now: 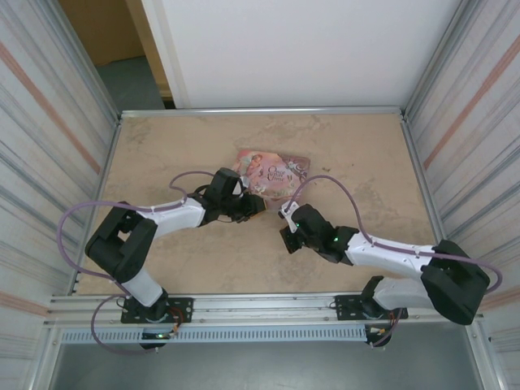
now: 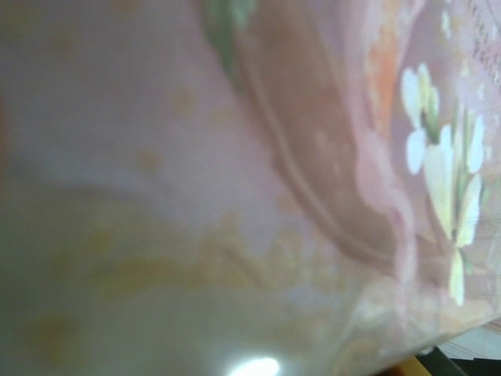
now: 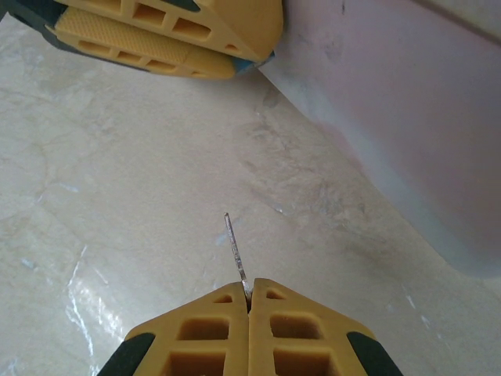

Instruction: Unlock the padlock with the key

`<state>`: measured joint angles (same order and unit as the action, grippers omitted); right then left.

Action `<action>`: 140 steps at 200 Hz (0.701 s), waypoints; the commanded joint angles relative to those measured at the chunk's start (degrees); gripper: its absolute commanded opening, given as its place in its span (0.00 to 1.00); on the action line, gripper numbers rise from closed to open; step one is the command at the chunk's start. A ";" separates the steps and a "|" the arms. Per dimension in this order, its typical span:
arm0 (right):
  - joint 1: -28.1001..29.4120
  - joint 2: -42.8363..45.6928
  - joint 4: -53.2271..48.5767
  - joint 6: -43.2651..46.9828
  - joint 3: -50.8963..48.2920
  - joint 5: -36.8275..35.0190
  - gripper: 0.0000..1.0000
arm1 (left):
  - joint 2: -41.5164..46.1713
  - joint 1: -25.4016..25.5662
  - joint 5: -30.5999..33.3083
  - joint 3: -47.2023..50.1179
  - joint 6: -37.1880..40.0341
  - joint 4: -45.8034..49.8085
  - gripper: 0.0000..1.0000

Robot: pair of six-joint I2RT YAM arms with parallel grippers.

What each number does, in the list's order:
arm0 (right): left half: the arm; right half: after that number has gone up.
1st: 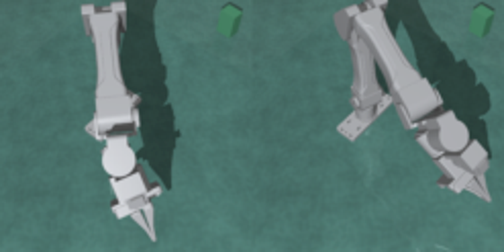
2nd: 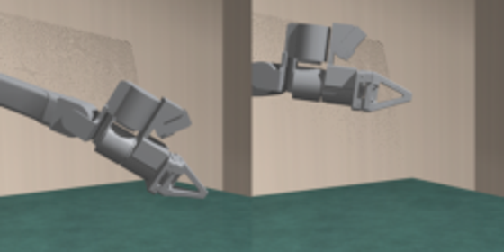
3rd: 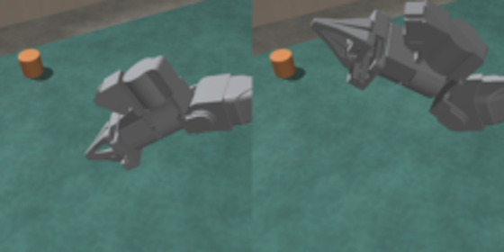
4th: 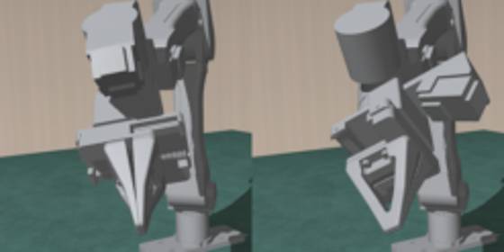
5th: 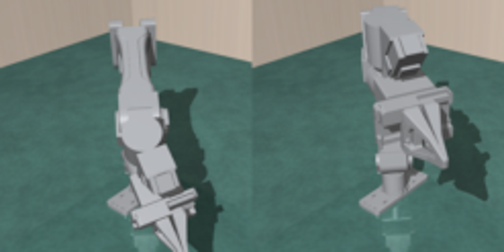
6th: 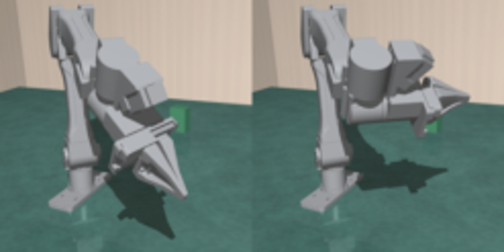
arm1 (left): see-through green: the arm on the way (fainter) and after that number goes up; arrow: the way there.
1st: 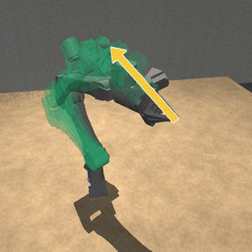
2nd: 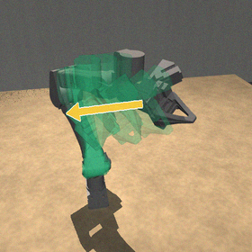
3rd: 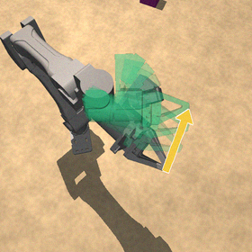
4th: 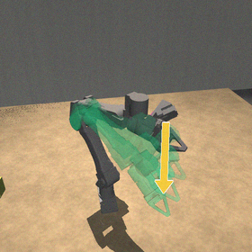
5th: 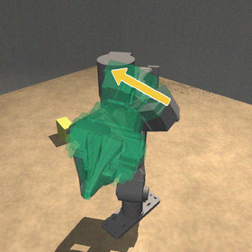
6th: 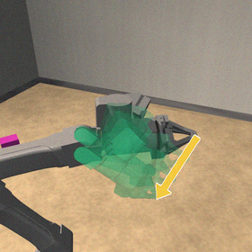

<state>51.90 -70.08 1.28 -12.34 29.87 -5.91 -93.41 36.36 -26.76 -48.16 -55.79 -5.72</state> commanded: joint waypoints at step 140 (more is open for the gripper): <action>1.19 -9.20 17.04 3.22 -0.40 -8.18 0.00 | 3.75 -0.06 -5.18 -3.46 -2.27 2.52 0.06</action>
<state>52.86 -78.78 15.09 -10.09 29.85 -11.03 -92.55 36.36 -28.80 -49.58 -56.77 -3.49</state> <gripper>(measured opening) 0.043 0.238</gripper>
